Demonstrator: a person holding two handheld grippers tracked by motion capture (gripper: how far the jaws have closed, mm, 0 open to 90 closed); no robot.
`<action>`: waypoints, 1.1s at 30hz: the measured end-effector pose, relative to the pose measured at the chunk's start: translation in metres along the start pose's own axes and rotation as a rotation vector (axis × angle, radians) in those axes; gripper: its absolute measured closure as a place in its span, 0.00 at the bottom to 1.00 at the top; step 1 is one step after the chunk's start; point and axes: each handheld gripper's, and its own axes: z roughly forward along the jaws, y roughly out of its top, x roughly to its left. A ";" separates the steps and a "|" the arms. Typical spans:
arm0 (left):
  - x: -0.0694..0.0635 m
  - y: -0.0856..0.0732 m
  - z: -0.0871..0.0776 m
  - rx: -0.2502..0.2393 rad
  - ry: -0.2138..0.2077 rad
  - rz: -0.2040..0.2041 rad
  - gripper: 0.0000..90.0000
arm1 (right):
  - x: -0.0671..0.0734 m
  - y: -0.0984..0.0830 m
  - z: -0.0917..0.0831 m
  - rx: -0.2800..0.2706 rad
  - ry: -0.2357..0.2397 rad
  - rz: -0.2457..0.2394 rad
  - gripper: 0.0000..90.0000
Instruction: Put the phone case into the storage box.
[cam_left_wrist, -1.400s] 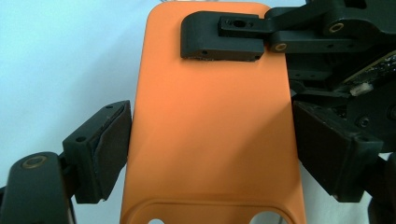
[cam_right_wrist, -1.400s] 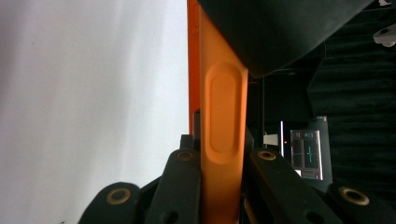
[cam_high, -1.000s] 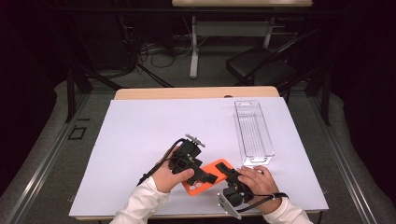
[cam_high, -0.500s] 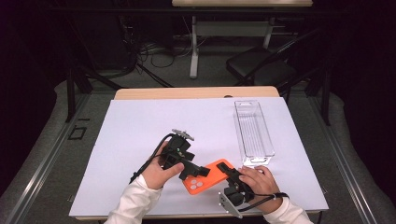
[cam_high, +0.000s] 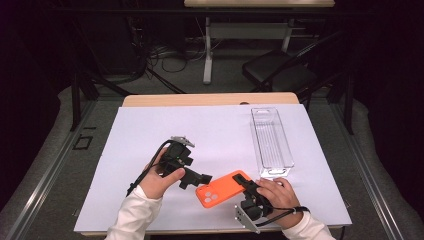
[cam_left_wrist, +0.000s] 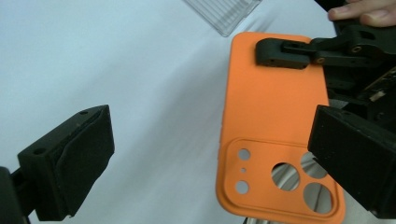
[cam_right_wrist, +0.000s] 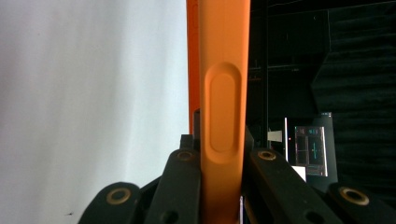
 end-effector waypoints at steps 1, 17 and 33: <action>0.001 0.000 0.000 0.000 0.005 0.000 0.01 | 0.000 0.000 0.000 0.000 0.000 0.005 0.96; 0.026 -0.008 -0.005 -0.071 0.062 -0.046 0.14 | 0.000 -0.001 0.000 0.007 0.005 0.007 0.96; 0.036 -0.014 -0.025 -0.157 0.072 -0.015 0.04 | -0.007 -0.008 0.000 -0.012 0.080 0.169 0.96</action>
